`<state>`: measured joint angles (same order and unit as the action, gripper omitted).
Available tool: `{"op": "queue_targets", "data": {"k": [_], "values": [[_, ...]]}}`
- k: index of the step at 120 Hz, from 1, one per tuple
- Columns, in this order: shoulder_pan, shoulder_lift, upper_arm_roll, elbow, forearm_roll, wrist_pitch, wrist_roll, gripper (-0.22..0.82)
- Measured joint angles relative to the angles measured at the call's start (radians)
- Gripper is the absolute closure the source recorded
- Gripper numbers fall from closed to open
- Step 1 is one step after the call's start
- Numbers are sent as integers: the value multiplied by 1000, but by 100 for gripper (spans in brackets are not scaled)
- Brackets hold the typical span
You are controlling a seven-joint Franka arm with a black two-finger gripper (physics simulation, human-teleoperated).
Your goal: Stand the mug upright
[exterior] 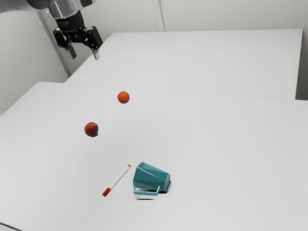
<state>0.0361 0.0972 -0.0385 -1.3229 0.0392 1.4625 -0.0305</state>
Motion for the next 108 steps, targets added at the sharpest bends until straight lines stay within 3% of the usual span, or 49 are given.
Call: {"op": "queue_targets", "data": {"k": [16, 28, 49, 73, 108], "values": [[1, -21, 6, -31, -10, 0, -1, 0], [-79, -20, 95, -72, -58, 16, -3, 0], [-103, -69, 164, -399, -295, 151, 24, 0], [-106, -88, 232, -732, -676, 351, 166, 0], [-48, -90, 268, -971, -1004, 460, 483, 0]]}}
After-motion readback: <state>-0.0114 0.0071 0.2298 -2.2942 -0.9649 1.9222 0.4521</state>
